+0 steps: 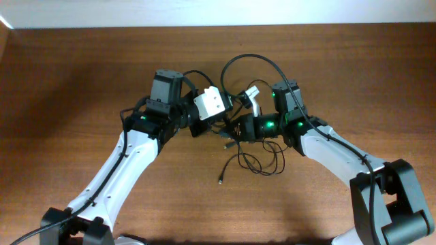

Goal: Untangle cables

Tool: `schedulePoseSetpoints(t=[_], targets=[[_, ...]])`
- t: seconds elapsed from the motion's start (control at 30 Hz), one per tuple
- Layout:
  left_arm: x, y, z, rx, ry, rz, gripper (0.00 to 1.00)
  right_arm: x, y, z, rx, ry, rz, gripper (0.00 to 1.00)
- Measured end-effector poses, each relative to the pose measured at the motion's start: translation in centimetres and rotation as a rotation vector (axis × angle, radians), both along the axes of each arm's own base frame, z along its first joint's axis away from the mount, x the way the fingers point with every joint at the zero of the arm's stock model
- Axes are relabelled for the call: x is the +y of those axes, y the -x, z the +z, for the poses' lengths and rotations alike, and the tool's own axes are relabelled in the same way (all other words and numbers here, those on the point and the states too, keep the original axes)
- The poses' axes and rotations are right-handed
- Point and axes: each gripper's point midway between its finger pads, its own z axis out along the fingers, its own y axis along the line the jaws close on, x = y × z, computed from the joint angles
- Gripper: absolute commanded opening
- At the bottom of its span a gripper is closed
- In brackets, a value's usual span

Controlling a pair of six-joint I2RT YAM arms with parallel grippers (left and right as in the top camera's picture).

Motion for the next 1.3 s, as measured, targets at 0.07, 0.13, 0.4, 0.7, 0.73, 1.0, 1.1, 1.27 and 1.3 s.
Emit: schedulePoseSetpoints(t=[0.07,0.13,0.4,0.7,0.73,1.0,1.1,1.27,1.3], targets=[[0.1,0.2,-0.3,0.014,-0.010,0.001,0.06,-0.6,-1.2,-0.7,-0.035,0.045,-0.057,0.04],[0.2,0.5,-0.6,0.035,-0.016,0.004,0.07,-1.8,-3.3,-1.2,-0.074,0.093,-0.145,0.04],[-0.8,-2.3,3.0,0.220,0.280,0.269,0.76,-3.7,-9.7,1.5,-0.370,0.118,-0.374,0.04],[-0.6,-5.6,4.6,0.534,0.635,0.799,0.99,0.2,-10.2,5.9,-1.086,0.195,-0.239,0.04],[-0.8,-5.6,4.7,0.527,0.641,0.815,0.99,0.3,-10.3,5.9,-1.117,0.217,-0.239,0.04],[0.2,-6.9,5.3,0.487,0.712,0.940,0.90,-0.4,-11.4,6.3,-1.208,0.288,-0.270,0.04],[0.4,-7.1,5.4,0.490,0.725,0.955,0.45,-0.2,-11.1,6.1,-1.213,0.285,-0.253,0.04],[0.2,-7.0,5.5,0.499,0.736,0.954,0.11,0.2,-10.7,6.1,-1.214,0.265,-0.226,0.04],[0.1,-7.0,5.5,0.498,0.733,0.948,0.05,0.3,-10.6,6.1,-1.213,0.262,-0.224,0.04]])
